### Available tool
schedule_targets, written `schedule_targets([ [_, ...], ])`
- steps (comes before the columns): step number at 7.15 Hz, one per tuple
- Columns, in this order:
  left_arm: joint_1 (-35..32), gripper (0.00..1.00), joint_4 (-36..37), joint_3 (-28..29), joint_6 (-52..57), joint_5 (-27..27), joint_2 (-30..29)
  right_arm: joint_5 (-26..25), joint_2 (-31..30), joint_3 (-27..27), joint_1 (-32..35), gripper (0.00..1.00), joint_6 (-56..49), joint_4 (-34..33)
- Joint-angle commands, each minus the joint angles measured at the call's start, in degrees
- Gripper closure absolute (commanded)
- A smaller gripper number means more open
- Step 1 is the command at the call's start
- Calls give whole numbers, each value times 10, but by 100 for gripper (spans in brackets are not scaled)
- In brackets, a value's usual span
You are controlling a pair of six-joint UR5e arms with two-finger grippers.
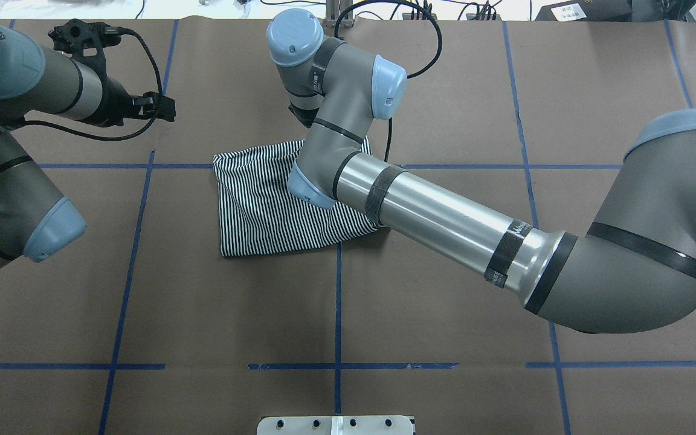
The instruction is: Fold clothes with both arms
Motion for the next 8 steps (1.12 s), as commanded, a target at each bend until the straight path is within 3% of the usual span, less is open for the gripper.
schedule_targets([
  [1, 0, 0, 0, 0, 0, 0, -1, -21, 0, -1, 12, 100, -7, 0],
  [2, 0, 0, 0, 0, 0, 1, -1, -21, 1, 2, 12, 13, -7, 1],
  [3, 0, 0, 0, 1, 1, 1, -1, -21, 1, 11, 12, 0, -11, 1],
  [5, -2, 0, 0, 0, 3, 1, -1, -9, -5, 26, 38, 0, -44, 1],
  [6, -13, 0, 0, 0, 7, -2, -1, 50, -59, 107, 80, 0, -81, -28],
  [8, -49, 0, 7, -9, 54, -33, 1, 89, -215, 360, 166, 0, -294, -204],
])
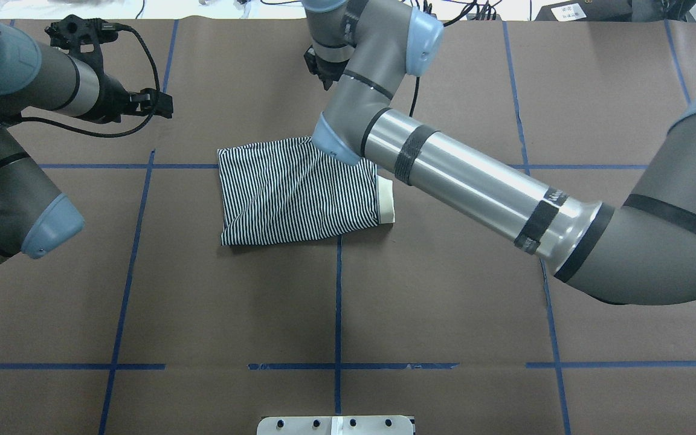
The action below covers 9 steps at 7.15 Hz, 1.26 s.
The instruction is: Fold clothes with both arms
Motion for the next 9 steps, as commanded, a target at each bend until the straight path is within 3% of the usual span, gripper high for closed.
schedule_targets([
  [1, -67, 0, 5, -9, 94, -50, 27, 30, -177, 243, 102, 0, -251, -147],
  [3, -187, 0, 13, -7, 301, -109, 79, 98, -336, 333, 241, 0, -523, -164],
  [4, -242, 0, 29, -6, 396, -130, 101, 126, -401, 344, 310, 0, -652, -164],
  [6, -343, 0, 104, -7, 637, -148, 130, 136, -507, 339, 420, 0, -920, -166],
  [7, -363, 0, 129, -6, 699, -150, 151, 136, -545, 351, 468, 0, -971, -176],
  [8, -365, 0, 127, -10, 688, -165, 168, 130, -598, 384, 456, 0, -970, -171],
  [9, -363, 0, 122, 1, 688, -179, 179, 137, -603, 384, 455, 0, -968, -154],
])
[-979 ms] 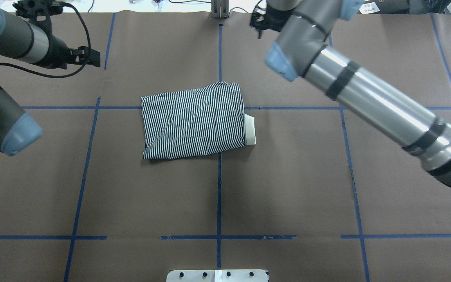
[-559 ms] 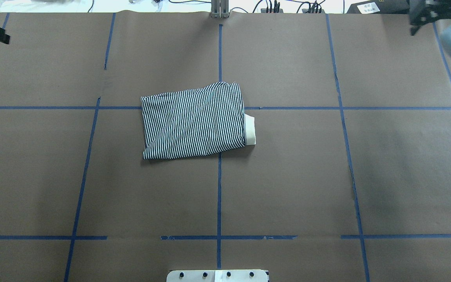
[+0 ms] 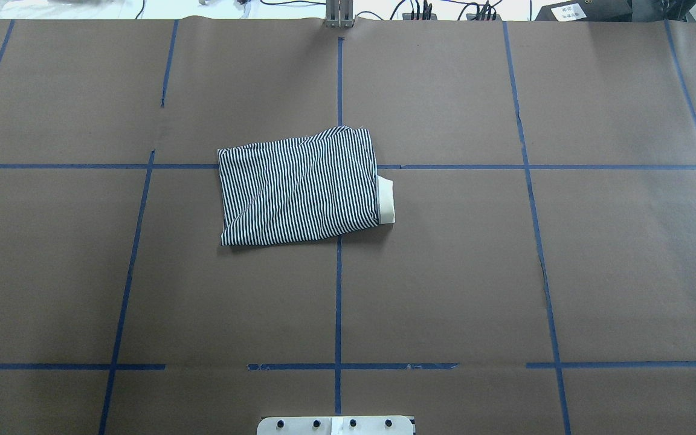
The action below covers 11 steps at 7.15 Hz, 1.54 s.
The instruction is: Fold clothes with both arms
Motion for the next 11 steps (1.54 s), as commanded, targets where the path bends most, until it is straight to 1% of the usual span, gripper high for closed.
schedule_targets([
  [1, -1, 0, 0, 28, 11, -12, 38, 7, -31, 4, 4, 0, -19, 35],
  [2, -1, 0, -4, 45, 11, -18, 44, 9, -43, 0, 4, 0, -4, 35],
  [3, -2, 0, 1, 56, 11, -17, 56, 45, -51, -25, 4, 0, 10, 36],
  [4, -2, 0, 7, 65, 13, -18, 72, 108, -55, -57, 3, 0, 9, 44],
  [5, -2, 0, 28, 65, 13, -19, 73, 116, -58, -74, 3, 0, 10, 86],
  [6, -2, 0, 36, 65, 13, -19, 73, 117, -59, -87, 4, 0, 18, 111],
  [8, -2, 0, 36, 66, 13, -19, 75, 115, -59, -84, 4, 0, 69, 146],
  [10, -2, 0, 36, 65, 13, -19, 75, 114, -56, -81, -1, 0, 81, 151],
  [11, -2, 0, 36, 66, 13, -19, 75, 107, -52, -70, -9, 0, 111, 151],
])
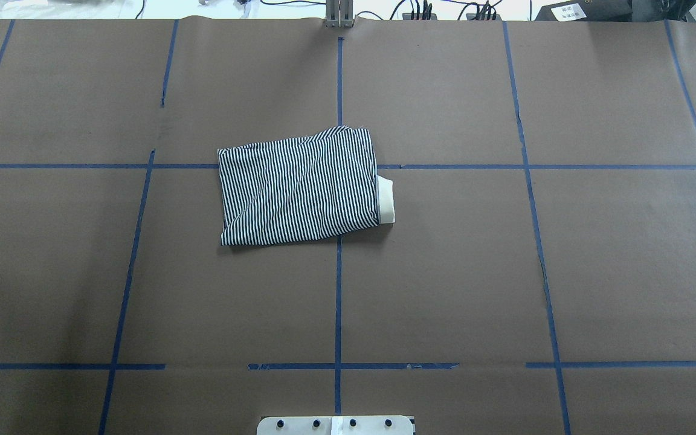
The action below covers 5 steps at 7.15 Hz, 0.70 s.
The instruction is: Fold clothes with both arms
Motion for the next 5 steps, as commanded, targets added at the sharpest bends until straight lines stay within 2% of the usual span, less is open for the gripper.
schedule_targets([
  [1, 0, 0, 0, 1, -2, 0, 0, -20, 4, 27, -14, 0, 57, 0],
  [2, 0, 0, 1, 2, -14, -2, 0, -27, 3, 31, -17, 0, 64, 0],
  [4, 0, 0, -1, 13, -134, -80, 0, -26, 3, 31, -17, 0, 71, -1],
  [5, 0, 0, -4, 16, -136, -80, 0, -26, 3, 31, -17, 0, 79, 0],
])
